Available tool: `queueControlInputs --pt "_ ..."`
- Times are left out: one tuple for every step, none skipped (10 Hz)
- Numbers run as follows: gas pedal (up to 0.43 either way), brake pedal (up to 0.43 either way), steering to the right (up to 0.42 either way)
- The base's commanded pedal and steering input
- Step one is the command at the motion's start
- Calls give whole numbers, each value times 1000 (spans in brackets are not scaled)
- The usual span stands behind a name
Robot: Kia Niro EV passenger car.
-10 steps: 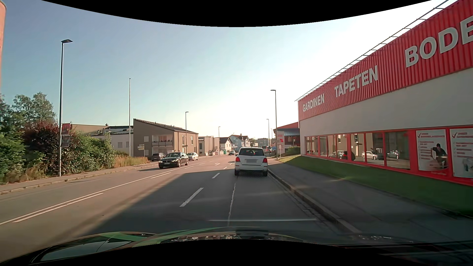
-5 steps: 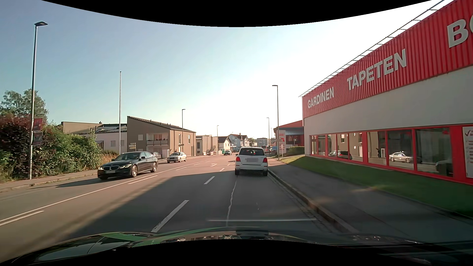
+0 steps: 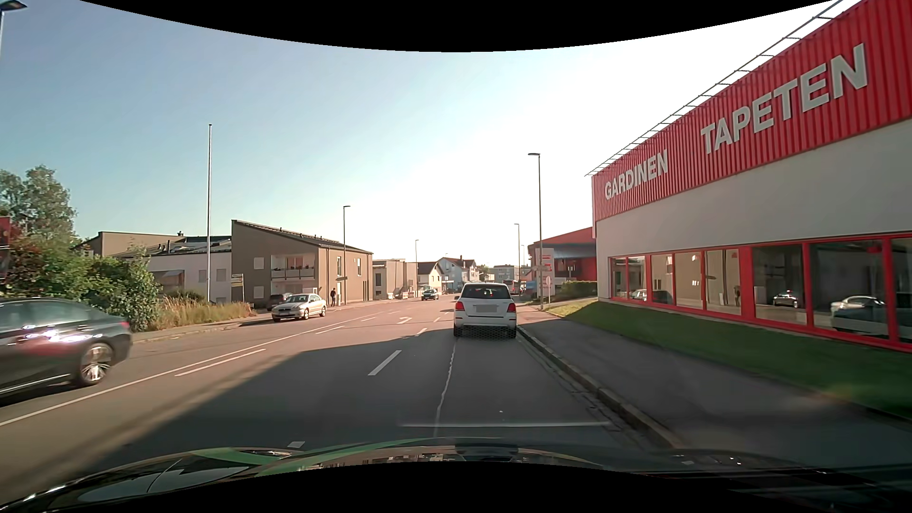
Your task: Follow the waypoints while adhering to traffic rules and regulations
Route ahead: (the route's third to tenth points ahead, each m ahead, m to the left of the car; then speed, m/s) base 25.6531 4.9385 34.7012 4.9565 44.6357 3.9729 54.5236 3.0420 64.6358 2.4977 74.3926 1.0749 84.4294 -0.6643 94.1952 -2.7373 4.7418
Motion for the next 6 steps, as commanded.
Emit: queueControlInputs --pt "8 0 4" --pt "8 0 4" --pt "8 0 4" --pt "8 0 4" --pt "8 0 4" --pt "8 0 4"
